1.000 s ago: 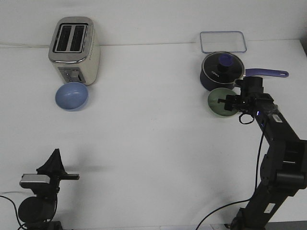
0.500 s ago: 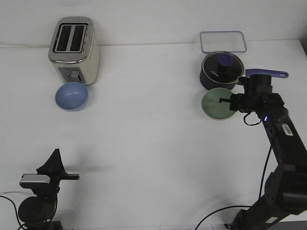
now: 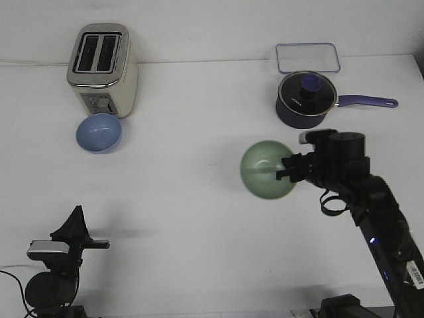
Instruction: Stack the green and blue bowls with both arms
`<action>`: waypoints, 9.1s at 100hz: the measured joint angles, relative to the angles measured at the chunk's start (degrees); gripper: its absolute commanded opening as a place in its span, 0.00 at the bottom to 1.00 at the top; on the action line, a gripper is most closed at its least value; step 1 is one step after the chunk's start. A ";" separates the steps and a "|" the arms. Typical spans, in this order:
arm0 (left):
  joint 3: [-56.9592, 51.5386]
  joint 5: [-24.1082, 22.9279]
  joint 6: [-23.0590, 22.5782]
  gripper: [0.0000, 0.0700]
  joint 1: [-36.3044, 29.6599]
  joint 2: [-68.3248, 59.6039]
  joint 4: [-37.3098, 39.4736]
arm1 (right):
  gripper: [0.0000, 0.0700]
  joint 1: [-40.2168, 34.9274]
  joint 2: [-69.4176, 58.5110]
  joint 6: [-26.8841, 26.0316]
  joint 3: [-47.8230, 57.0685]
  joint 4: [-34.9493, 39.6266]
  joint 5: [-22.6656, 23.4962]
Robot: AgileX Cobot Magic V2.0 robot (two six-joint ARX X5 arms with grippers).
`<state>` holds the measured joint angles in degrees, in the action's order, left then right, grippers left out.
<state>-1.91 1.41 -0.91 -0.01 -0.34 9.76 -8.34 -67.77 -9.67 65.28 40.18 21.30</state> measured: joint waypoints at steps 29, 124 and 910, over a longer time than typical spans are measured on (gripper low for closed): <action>0.00 0.00 0.00 0.02 0.00 0.00 0.04 | 0.00 -18.58 -1.25 -5.86 -11.30 -6.49 -4.72; 0.00 0.00 7.02 0.02 0.00 0.00 1.75 | 0.37 -23.43 -16.17 -4.79 -11.98 -13.55 -3.43; 0.00 -1.44 -1.11 0.02 2.99 0.07 1.46 | 0.00 2.56 51.08 8.20 -43.43 -38.29 -21.79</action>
<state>-1.91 -0.03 -2.02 2.98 -0.27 11.22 -5.78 -16.69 -1.48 21.85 1.89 -0.49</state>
